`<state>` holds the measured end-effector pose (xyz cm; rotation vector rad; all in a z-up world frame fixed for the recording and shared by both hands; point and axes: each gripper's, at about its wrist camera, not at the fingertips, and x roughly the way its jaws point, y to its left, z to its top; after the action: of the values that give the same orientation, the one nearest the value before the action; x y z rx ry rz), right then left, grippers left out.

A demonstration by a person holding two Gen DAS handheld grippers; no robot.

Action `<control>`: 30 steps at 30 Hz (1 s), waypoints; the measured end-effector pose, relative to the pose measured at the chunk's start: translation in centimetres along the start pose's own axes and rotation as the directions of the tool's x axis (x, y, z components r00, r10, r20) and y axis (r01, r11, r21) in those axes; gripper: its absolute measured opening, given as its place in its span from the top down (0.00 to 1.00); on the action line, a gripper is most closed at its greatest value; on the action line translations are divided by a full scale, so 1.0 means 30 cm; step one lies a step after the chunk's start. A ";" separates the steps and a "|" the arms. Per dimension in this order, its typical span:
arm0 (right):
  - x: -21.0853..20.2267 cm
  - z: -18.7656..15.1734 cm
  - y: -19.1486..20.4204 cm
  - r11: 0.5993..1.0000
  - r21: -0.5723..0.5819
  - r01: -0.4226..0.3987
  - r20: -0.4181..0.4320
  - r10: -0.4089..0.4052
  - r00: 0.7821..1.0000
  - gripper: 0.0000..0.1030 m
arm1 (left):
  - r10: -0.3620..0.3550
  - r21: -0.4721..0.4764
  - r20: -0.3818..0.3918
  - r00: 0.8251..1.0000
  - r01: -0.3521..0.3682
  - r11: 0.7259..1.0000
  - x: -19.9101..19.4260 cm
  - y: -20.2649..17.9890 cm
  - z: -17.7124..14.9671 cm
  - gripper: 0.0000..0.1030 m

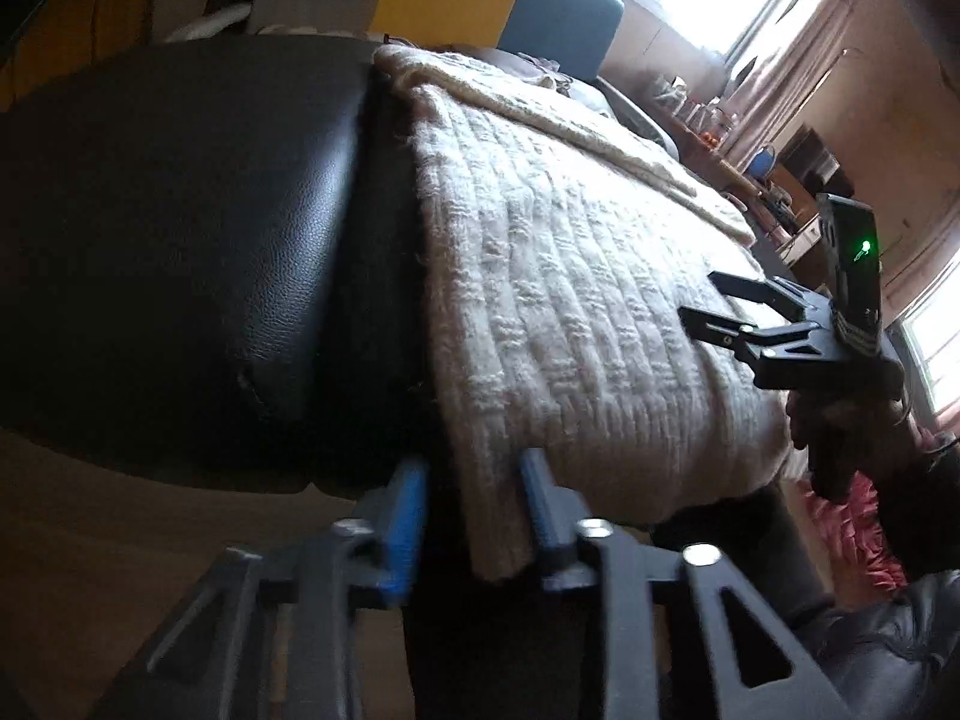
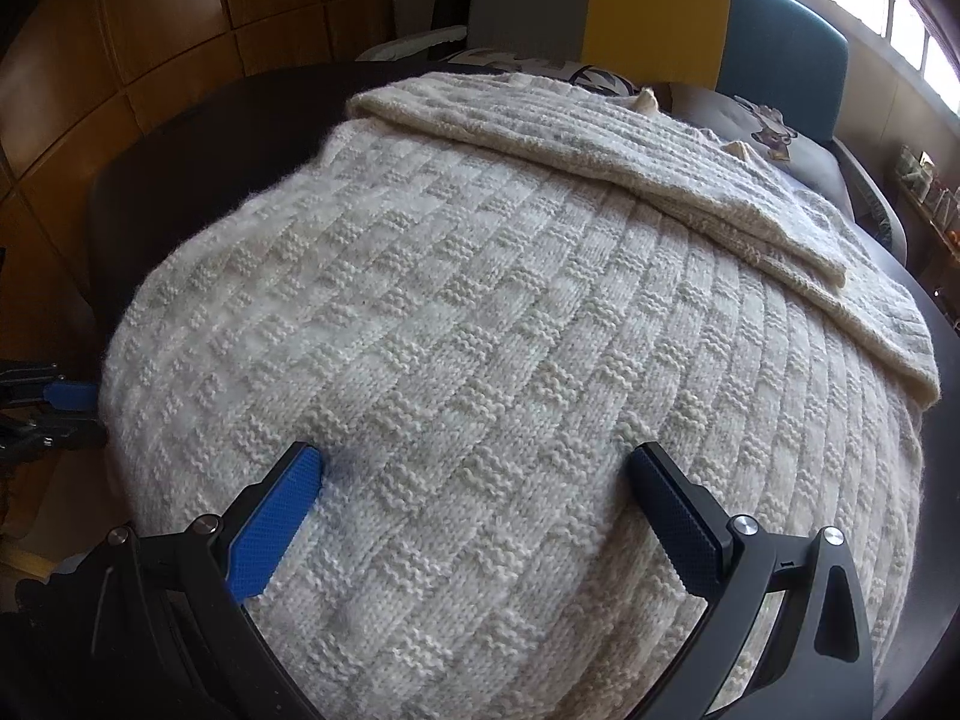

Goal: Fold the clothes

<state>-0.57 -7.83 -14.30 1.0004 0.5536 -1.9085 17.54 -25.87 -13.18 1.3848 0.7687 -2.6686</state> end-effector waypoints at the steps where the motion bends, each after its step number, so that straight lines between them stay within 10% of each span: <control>1: -0.001 -0.001 0.000 1.000 0.001 0.001 0.002 -0.001 1.000 0.00 | -0.010 -0.011 0.008 1.000 0.010 1.000 -0.004 0.002 0.001 0.93; 11: -0.031 0.059 0.018 1.000 -0.016 -0.008 -0.027 0.008 1.000 0.00 | -0.139 -0.081 0.193 0.971 0.157 0.984 -0.165 0.007 0.020 0.97; 20: 0.081 0.132 0.110 0.995 -0.087 -0.054 -0.085 0.047 0.995 0.00 | 0.070 0.079 -0.063 0.996 -0.065 0.995 -0.029 -0.028 -0.032 0.97; 26: 0.044 0.186 0.099 0.987 -0.080 -0.136 -0.054 0.132 0.990 0.00 | -0.060 -0.013 0.104 0.993 0.062 0.998 -0.110 0.025 0.082 0.92; 30: 0.036 0.258 0.116 0.969 -0.104 -0.226 -0.008 0.226 0.974 0.00 | -0.028 -0.010 0.079 0.996 0.029 1.000 -0.029 0.066 0.215 0.88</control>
<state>-1.14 -15.56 -10.68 0.9495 0.5083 -1.6630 13.70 -30.63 -10.22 1.2664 0.7999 -2.7179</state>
